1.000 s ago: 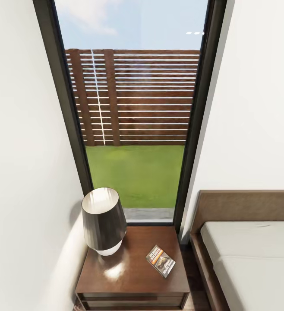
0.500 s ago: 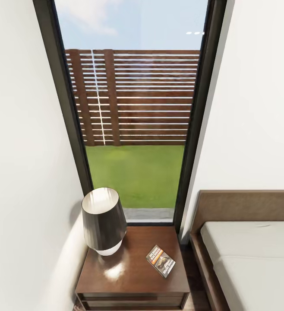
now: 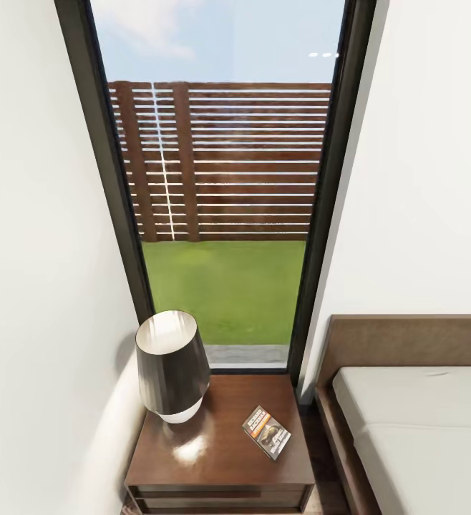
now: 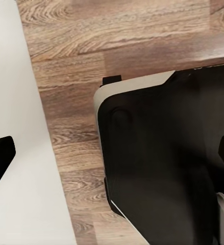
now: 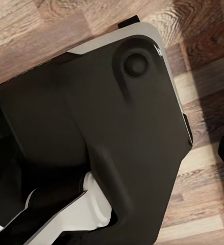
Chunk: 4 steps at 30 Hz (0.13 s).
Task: In the bedroom, move the book from the bed onto either nightstand, and place the two sandals side by side next to the bed.
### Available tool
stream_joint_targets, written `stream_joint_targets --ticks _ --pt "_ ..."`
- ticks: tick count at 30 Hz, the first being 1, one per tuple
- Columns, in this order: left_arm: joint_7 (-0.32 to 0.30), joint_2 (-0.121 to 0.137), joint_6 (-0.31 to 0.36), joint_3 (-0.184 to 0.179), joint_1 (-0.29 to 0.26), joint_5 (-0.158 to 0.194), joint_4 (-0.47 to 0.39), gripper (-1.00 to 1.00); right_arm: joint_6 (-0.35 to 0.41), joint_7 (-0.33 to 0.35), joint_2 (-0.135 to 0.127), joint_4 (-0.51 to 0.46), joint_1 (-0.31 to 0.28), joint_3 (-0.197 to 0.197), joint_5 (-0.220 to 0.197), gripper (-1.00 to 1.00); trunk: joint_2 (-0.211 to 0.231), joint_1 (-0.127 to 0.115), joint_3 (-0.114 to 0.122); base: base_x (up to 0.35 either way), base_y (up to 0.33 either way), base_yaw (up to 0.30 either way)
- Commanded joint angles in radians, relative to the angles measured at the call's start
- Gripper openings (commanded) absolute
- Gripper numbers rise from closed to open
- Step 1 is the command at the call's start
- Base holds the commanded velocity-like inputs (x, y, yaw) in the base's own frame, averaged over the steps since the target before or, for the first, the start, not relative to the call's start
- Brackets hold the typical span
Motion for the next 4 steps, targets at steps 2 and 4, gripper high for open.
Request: stream_joint_targets --ticks 2,4 --pt "0.004 0.000 -0.004 -0.007 -0.001 -0.003 0.001 1.00 0.002 0.004 0.000 0.001 -0.001 0.008 -0.009 1.00 -0.002 0.001 -0.002 0.000 0.000 0.000" --pt "0.004 0.001 -0.004 -0.007 -0.001 -0.003 0.001 1.00 0.002 0.004 0.000 0.001 -0.001 0.008 -0.009 1.00 -0.002 0.001 -0.002 0.000 0.000 0.000"
